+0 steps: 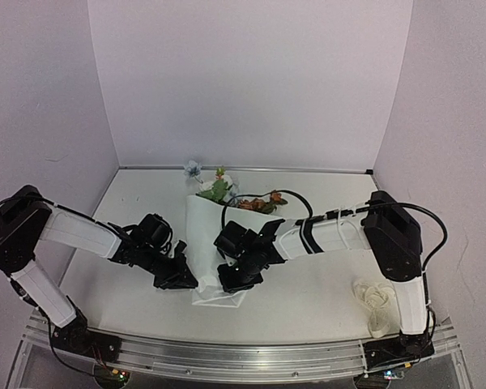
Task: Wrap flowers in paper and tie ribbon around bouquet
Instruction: Press the fold line on the 2/3-folded wrapping paper.
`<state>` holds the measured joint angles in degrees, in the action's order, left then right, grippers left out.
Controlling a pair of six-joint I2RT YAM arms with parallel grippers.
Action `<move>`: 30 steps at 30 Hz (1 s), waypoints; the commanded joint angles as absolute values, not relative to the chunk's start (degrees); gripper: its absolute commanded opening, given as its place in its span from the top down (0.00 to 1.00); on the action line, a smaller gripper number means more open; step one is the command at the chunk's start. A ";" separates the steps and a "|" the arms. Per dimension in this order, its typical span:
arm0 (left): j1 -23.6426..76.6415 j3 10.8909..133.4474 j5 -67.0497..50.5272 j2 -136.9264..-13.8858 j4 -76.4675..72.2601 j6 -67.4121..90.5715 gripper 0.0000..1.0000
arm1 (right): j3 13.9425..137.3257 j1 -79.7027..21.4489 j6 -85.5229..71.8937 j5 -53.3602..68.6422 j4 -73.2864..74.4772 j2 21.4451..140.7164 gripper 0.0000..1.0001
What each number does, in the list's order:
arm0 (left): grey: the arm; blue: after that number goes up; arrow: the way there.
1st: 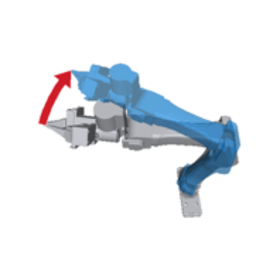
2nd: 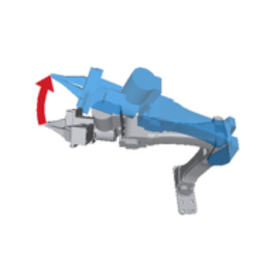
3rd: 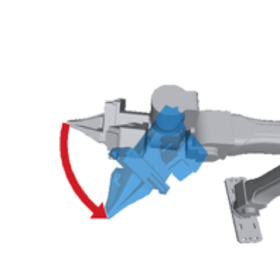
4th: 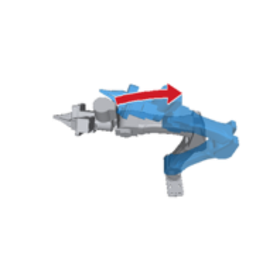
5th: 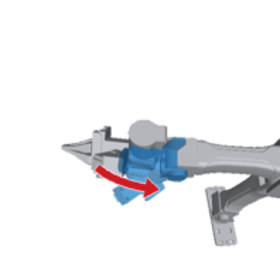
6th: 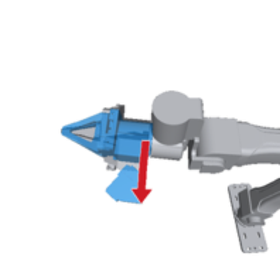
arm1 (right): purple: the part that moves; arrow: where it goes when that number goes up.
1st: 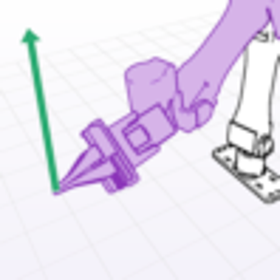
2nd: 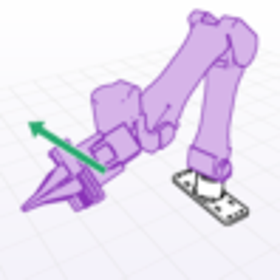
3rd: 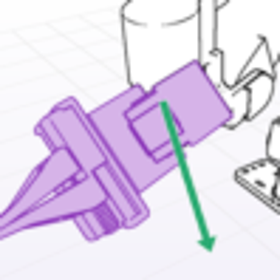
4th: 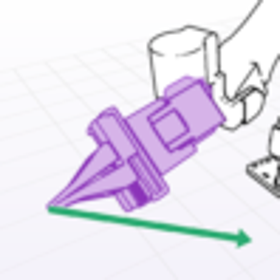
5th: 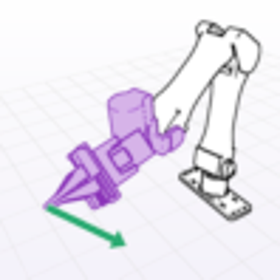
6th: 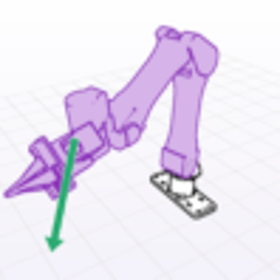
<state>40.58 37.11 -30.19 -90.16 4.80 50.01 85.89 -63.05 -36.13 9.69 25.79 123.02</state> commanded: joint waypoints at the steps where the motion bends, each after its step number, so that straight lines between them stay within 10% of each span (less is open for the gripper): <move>1: 38.09 37.73 -31.83 -94.71 0.52 52.70 0.89 | 84.57 -63.48 -35.05 8.03 32.70 124.08 0.82; 17: 27.60 41.82 -36.72 -100.24 -4.33 53.85 0.78 | 83.81 -63.56 -34.49 10.14 32.87 125.22 0.82; 30: 37.56 41.19 -35.79 -87.21 1.35 49.37 0.81 | 69.59 -63.06 -30.24 10.79 32.79 116.32 0.83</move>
<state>33.47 40.40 -37.13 -89.26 -0.11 49.81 77.22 -63.07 -32.56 10.68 23.64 117.64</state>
